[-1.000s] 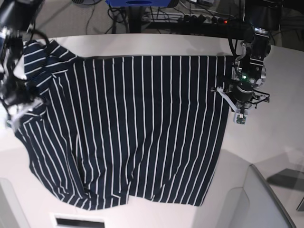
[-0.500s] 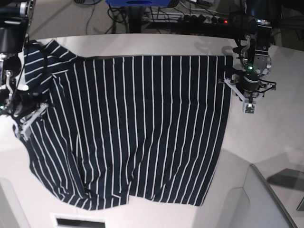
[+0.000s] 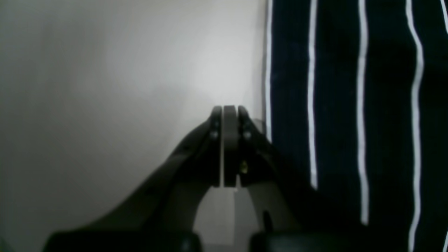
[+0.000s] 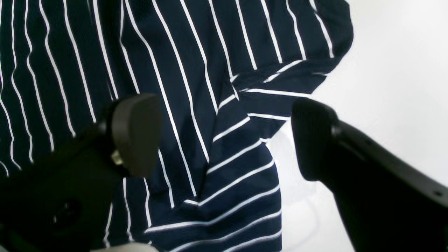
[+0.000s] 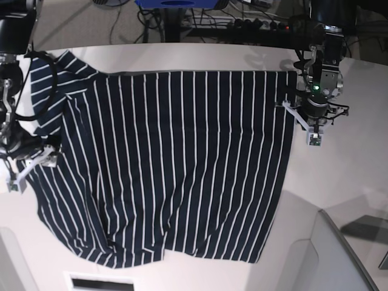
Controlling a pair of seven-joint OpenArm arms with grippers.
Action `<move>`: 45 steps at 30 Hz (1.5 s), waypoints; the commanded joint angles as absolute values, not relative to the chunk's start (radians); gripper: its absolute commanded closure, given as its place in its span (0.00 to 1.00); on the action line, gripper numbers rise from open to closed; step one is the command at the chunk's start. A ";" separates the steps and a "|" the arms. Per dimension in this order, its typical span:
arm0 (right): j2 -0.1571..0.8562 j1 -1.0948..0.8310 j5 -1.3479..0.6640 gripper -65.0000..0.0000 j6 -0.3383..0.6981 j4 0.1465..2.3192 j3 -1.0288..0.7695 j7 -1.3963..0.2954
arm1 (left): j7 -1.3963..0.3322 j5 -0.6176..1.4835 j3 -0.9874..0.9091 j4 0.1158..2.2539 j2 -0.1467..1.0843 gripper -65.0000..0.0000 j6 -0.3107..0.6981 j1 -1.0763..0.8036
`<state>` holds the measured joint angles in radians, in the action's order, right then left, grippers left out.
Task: Layout the t-shirt on the table in an organized manner, then fold the t-shirt properly
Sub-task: 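Pinch the shirt hem corner with the right gripper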
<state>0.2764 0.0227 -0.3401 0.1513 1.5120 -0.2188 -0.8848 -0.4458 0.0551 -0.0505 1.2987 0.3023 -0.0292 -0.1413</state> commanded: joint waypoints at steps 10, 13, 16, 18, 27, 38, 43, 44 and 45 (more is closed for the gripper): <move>0.291 0.104 -0.343 0.22 0.148 1.242 -0.216 -0.765 | -0.429 0.050 -0.058 1.313 0.314 1.00 -0.041 -0.131; 0.277 0.104 -0.343 0.22 0.148 1.239 -0.214 -0.765 | -0.429 0.050 -0.056 1.311 0.314 1.00 -0.041 -0.131; 0.259 0.104 -0.343 0.22 0.148 1.237 -0.205 -0.766 | -0.429 0.050 -0.054 1.311 0.314 1.00 -0.041 -0.131; 0.259 0.104 -0.343 0.22 0.148 1.236 -0.162 -0.763 | -0.429 0.050 -0.054 1.311 0.314 1.00 -0.041 -0.131; 0.265 0.133 -0.343 0.48 0.148 1.156 -0.128 -0.760 | -0.429 0.047 -0.064 1.311 0.315 1.00 -0.041 -0.139; 0.288 0.130 -0.341 0.27 0.143 1.224 -0.130 -0.762 | -0.429 0.050 -0.064 1.311 0.315 1.00 -0.041 -0.136; 0.306 0.151 -0.341 0.31 0.143 1.139 -0.127 -0.725 | -0.429 0.048 -0.064 1.311 0.315 1.00 -0.041 -0.137; 0.308 0.151 -0.341 0.31 0.143 1.121 -0.125 -0.705 | -0.429 0.050 -0.064 1.311 0.315 1.00 -0.041 -0.137; 0.311 0.151 -0.341 0.31 0.143 1.106 -0.125 -0.690 | -0.429 0.050 -0.064 1.311 0.315 1.00 -0.041 -0.139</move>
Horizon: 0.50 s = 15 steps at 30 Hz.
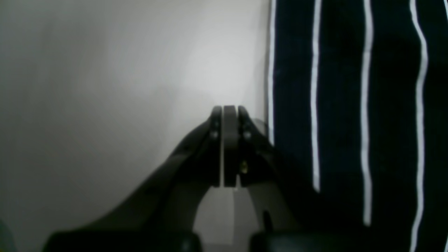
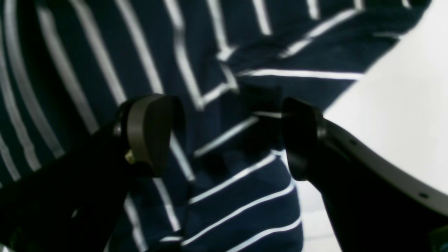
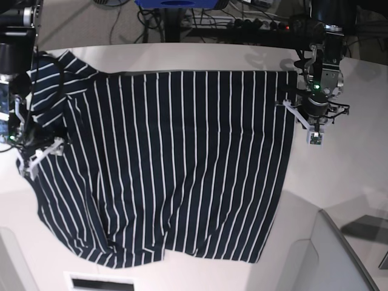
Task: Layout the t-shirt on the table in an organized manner, then fold the t-shirt properly
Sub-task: 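Pinch the shirt hem corner with the right gripper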
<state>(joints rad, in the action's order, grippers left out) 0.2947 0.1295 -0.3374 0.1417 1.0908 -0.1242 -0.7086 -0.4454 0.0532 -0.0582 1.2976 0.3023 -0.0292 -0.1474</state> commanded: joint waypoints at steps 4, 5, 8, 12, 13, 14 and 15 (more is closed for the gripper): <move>0.312 0.151 -0.341 0.31 0.143 1.075 -0.125 -0.674 | -0.429 0.045 -0.064 1.311 0.315 1.00 -0.041 -0.139; 0.312 0.151 -0.341 0.31 0.143 1.075 -0.125 -0.677 | -0.429 0.045 -0.064 1.311 0.315 1.00 -0.041 -0.137; 0.312 0.151 -0.341 0.37 0.143 1.075 -0.125 -0.677 | -0.429 0.048 -0.064 1.310 0.315 1.00 -0.041 -0.134; 0.312 0.151 -0.341 0.70 0.143 1.082 -0.125 -0.679 | -0.429 0.048 -0.056 1.310 0.314 1.00 -0.041 -0.134; 0.312 0.151 -0.341 0.79 0.143 1.082 -0.125 -0.684 | -0.429 0.048 -0.054 1.308 0.314 1.00 -0.041 -0.134; 0.312 0.151 -0.341 0.86 0.143 1.082 -0.127 -0.699 | -0.429 0.048 -0.054 1.297 0.314 1.00 -0.041 -0.134; 0.312 0.151 -0.341 0.91 0.143 1.084 -0.127 -0.713 | -0.429 0.048 -0.053 1.283 0.314 1.00 -0.041 -0.131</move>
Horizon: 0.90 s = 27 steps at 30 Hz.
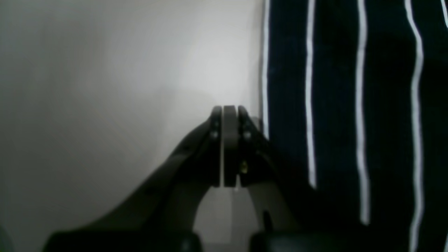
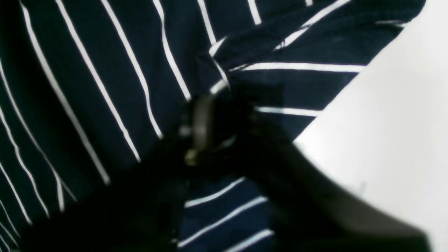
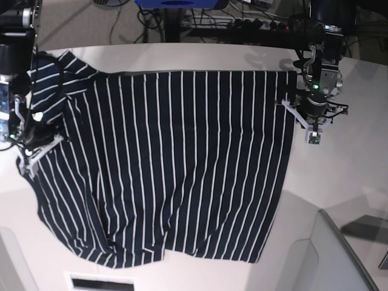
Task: Layout the t-shirt on the table in an organized manner, then fold the t-shirt properly
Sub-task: 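Pinch the shirt hem corner with the right gripper, then drag the shirt edges outward with both grippers to flatten it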
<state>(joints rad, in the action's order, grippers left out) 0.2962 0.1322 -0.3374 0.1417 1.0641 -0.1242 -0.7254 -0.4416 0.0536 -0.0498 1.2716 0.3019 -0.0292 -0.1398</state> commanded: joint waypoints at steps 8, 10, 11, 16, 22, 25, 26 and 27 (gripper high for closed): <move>0.314 0.131 -0.341 1.00 0.143 1.116 -0.130 -0.739 | -0.427 0.048 -0.053 1.213 0.312 1.00 -0.041 -0.130; 0.314 0.116 -0.341 1.00 0.143 1.153 -0.130 -0.757 | -0.427 0.047 -0.053 1.211 0.312 1.00 -0.041 -0.130; 0.314 0.111 -0.341 1.00 0.143 1.176 -0.131 -0.768 | -0.427 0.042 -0.053 1.211 0.312 1.00 -0.041 -0.130; 0.314 0.079 -0.341 1.00 0.142 1.256 -0.193 -0.829 | -0.427 0.045 -0.053 1.211 0.312 1.00 -0.041 -0.130; 0.314 0.058 -0.341 1.00 0.142 1.259 -0.280 -0.849 | -0.427 0.045 -0.061 1.213 0.312 1.00 -0.041 -0.130; 0.314 0.036 -0.341 1.00 0.142 1.259 -0.302 -0.848 | -0.427 0.048 -0.064 1.227 0.312 1.00 -0.041 -0.128; 0.314 0.031 -0.341 1.00 0.142 1.259 -0.308 -0.848 | -0.427 0.048 -0.064 1.239 0.312 1.00 -0.041 -0.128; 0.314 0.030 -0.341 1.00 0.142 1.257 -0.309 -0.846 | -0.427 0.050 -0.062 1.251 0.312 1.00 -0.041 -0.128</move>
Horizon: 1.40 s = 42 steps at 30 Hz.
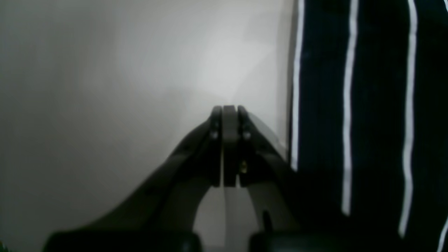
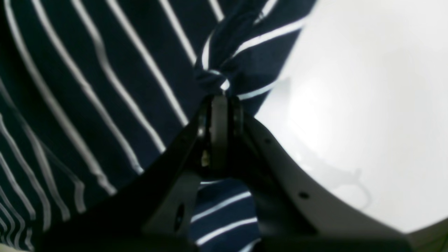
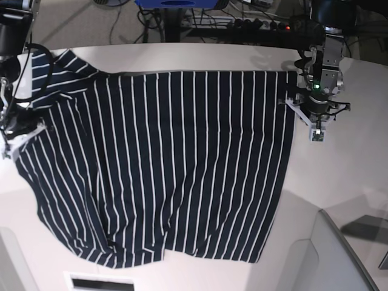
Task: Layout the t-shirt on the table in an organized manner, then fold the t-shirt properly
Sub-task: 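Drag the shirt edges outward with both grippers to flatten it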
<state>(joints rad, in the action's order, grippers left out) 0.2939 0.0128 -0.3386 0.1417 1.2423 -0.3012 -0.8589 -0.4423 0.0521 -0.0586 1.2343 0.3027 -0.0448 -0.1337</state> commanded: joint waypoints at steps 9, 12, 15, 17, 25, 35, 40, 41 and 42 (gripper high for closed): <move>0.308 0.010 -0.268 1.00 0.140 1.247 -0.417 -0.839 | -0.437 0.050 -0.062 1.345 0.285 1.00 -0.041 -0.130; 0.285 0.024 -0.173 1.00 0.140 1.214 -0.466 -0.834 | -0.435 0.050 -0.053 1.345 0.274 1.00 -0.041 -0.128; 0.249 0.042 -0.088 1.00 0.140 1.187 -0.550 -0.809 | -0.432 0.041 -0.053 1.339 0.234 1.00 -0.041 -0.127; 0.228 0.059 -0.042 0.96 0.140 1.173 -0.584 -0.812 | -0.432 0.039 -0.051 1.337 0.228 1.00 -0.041 -0.120; 0.140 0.022 0.073 0.50 0.147 1.354 -0.677 -0.803 | -0.437 0.050 -0.051 1.379 0.231 1.00 -0.041 -0.125; -0.033 -0.140 0.071 0.91 0.320 1.590 -0.691 -0.854 | -0.430 0.050 -0.050 1.451 0.194 1.00 -0.039 -0.211; -0.015 -0.110 0.073 0.99 0.323 1.431 -0.693 -0.846 | -0.430 0.050 -0.050 1.408 0.193 1.00 -0.039 -0.200; -0.012 -0.105 0.073 1.00 0.323 1.405 -0.693 -0.846 | -0.429 0.050 -0.051 1.392 0.193 1.00 -0.039 -0.199; -0.012 -0.104 0.074 1.00 0.323 1.386 -0.693 -0.846 | -0.429 0.050 -0.051 1.376 0.193 1.00 -0.039 -0.186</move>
